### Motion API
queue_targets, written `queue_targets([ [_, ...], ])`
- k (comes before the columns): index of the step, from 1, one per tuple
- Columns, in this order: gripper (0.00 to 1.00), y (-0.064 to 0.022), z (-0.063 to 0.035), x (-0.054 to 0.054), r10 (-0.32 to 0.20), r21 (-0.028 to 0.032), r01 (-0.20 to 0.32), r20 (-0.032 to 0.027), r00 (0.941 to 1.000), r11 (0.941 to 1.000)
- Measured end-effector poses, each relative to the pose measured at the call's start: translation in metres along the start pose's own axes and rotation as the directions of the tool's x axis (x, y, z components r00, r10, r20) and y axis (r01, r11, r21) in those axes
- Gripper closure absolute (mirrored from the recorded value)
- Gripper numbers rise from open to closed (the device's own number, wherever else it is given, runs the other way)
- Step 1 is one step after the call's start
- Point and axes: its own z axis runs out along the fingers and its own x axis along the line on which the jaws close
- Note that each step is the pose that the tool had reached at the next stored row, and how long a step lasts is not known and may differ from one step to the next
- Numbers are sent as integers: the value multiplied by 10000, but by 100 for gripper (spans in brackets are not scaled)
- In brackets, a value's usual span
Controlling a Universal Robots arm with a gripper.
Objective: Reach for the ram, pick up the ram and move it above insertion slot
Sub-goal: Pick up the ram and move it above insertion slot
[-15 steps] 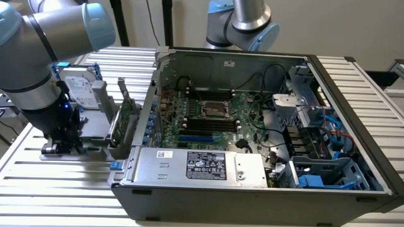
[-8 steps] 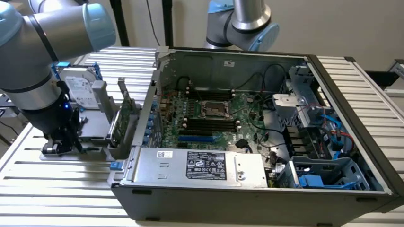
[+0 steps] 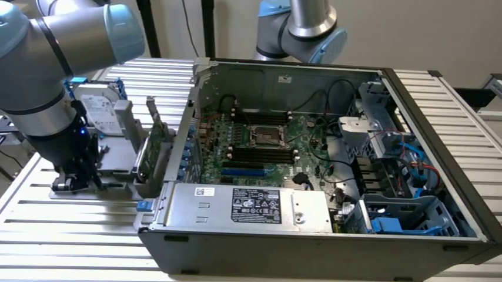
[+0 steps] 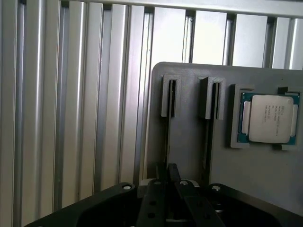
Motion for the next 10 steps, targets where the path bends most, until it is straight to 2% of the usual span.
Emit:
queue_targets([
  [5, 87, -5, -73, 0, 2, -66, -2, 3, 10000, 10000],
  [10, 87, -18, -269, -2, 1, -83, -1, 5, 10000, 10000],
])
